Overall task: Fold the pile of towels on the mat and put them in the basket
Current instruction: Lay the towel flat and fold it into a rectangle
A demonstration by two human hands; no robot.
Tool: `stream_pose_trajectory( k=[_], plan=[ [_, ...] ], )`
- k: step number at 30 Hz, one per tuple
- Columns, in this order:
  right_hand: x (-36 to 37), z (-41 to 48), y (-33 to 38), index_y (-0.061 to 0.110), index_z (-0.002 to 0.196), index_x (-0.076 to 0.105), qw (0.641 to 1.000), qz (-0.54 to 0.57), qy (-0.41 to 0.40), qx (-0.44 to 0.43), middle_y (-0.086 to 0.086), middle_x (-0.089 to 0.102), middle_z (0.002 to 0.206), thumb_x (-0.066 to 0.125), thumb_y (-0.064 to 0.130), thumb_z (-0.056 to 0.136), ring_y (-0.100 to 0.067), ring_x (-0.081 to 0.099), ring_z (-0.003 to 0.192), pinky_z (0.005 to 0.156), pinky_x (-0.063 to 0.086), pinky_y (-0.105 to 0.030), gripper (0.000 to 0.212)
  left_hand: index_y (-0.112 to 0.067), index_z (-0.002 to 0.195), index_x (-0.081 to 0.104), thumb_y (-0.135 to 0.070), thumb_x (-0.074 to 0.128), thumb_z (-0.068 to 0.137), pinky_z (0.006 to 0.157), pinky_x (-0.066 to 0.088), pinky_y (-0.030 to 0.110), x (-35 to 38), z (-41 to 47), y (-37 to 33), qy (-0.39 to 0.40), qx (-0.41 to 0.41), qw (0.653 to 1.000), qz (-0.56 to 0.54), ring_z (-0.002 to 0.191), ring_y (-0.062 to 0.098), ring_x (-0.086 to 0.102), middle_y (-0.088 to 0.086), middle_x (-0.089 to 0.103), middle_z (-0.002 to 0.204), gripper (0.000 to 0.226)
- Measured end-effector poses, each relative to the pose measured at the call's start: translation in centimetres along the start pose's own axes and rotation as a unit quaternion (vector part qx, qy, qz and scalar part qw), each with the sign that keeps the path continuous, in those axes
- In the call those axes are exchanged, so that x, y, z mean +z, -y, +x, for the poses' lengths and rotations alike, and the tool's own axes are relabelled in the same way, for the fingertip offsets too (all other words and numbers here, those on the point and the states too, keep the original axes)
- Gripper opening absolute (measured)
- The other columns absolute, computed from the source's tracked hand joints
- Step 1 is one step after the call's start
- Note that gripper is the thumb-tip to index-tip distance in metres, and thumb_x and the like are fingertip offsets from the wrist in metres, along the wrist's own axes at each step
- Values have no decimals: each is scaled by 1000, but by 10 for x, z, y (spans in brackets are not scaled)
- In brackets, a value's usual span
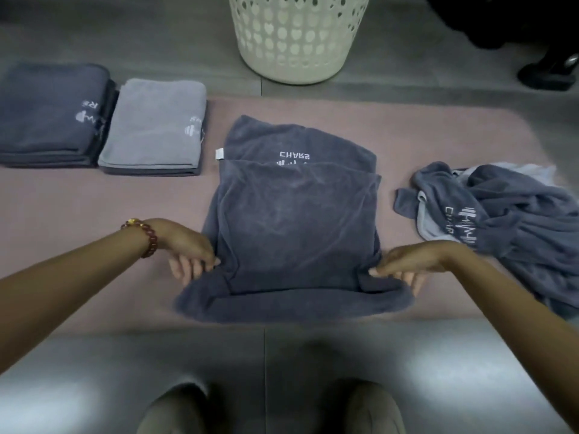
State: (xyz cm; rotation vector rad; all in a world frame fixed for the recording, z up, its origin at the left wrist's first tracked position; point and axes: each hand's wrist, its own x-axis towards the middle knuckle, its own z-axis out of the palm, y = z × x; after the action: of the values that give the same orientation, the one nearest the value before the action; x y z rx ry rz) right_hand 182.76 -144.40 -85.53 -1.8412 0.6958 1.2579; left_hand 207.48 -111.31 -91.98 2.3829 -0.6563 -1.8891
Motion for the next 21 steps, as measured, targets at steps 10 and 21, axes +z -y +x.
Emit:
stream_pose_trajectory(
  k=[10, 21],
  plan=[
    [-85, 88, 37, 15, 137, 37, 858, 171, -468, -127, -17, 39, 132, 58, 15, 91, -31, 46, 116, 100, 38, -34, 51, 3, 124, 54, -1, 62, 85, 105, 37, 35, -89, 51, -52, -513, 199, 824, -139, 117, 34, 53, 22, 54, 128, 40],
    [-102, 83, 22, -3, 95, 62, 823, 252, -460, -219, -3, 57, 67, 65, 1, 84, 6, 52, 50, 55, 42, -8, 12, -7, 88, 64, -19, 73, 80, 82, 44, 29, -99, 69, -49, -529, 218, 808, -143, 91, 27, 59, 9, 63, 92, 16]
  ],
)
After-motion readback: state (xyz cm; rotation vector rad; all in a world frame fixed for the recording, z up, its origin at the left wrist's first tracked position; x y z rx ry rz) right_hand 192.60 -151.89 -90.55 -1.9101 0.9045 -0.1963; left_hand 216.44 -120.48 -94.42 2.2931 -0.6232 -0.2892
